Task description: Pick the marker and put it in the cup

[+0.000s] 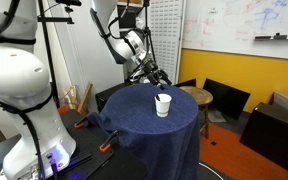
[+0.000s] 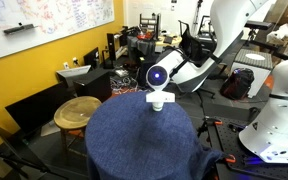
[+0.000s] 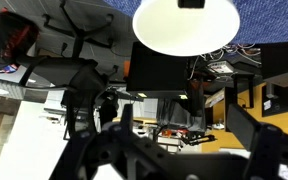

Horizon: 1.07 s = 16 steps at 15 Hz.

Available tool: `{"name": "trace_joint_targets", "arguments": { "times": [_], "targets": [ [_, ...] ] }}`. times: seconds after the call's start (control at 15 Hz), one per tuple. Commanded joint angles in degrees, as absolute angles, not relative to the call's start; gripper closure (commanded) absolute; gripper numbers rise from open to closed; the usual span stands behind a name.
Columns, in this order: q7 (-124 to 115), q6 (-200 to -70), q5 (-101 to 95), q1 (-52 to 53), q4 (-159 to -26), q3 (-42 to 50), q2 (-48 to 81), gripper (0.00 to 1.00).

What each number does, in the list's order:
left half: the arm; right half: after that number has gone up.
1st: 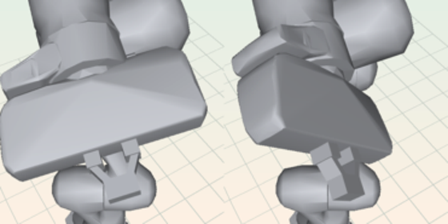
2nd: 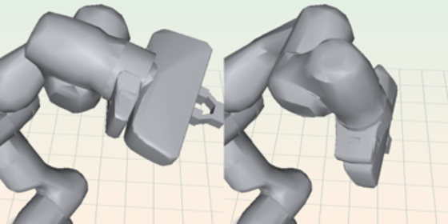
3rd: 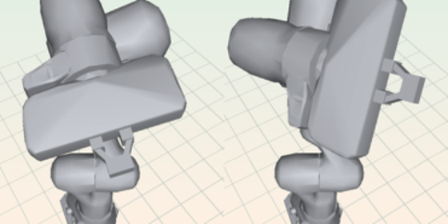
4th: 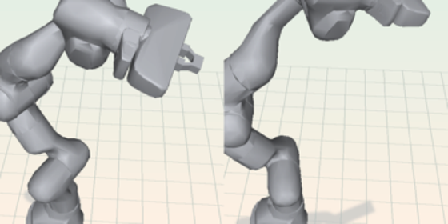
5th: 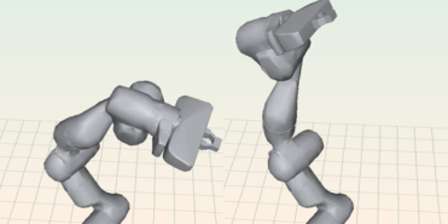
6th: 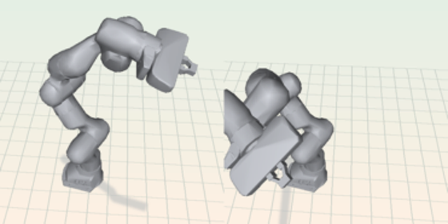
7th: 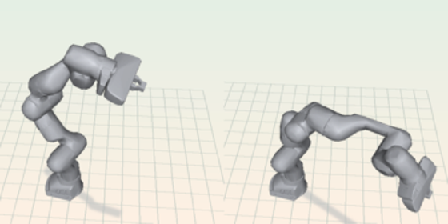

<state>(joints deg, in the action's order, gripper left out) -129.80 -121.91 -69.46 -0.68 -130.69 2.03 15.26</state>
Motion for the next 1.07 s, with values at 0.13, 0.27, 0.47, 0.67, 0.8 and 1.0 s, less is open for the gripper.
{"name": "trace_joint_targets", "arguments": {
  "times": [0.13, 0.27, 0.47, 0.67, 0.8, 1.0],
  "targets": [
    [-131.43, -118.64, -69.3, 0.08, -131.58, 1.72, 11.78, 0.0],
    [-131.68, -118.17, -69.5, 0.17, -131.79, 1.65, 10.67, 0.0],
    [-129.75, -119.77, -69.4, -0.43, -130.69, 1.78, 11.95, 0.0],
    [-129.75, -119.59, -69.4, -0.41, -130.79, 1.76, 11.1, 0.0],
    [-129.75, -119.56, -69.4, -0.41, -130.88, 1.76, 11.07, 0.0],
    [-129.75, -119.55, -69.4, -0.41, -130.93, 1.76, 11.07, 0.0]
  ]
}}
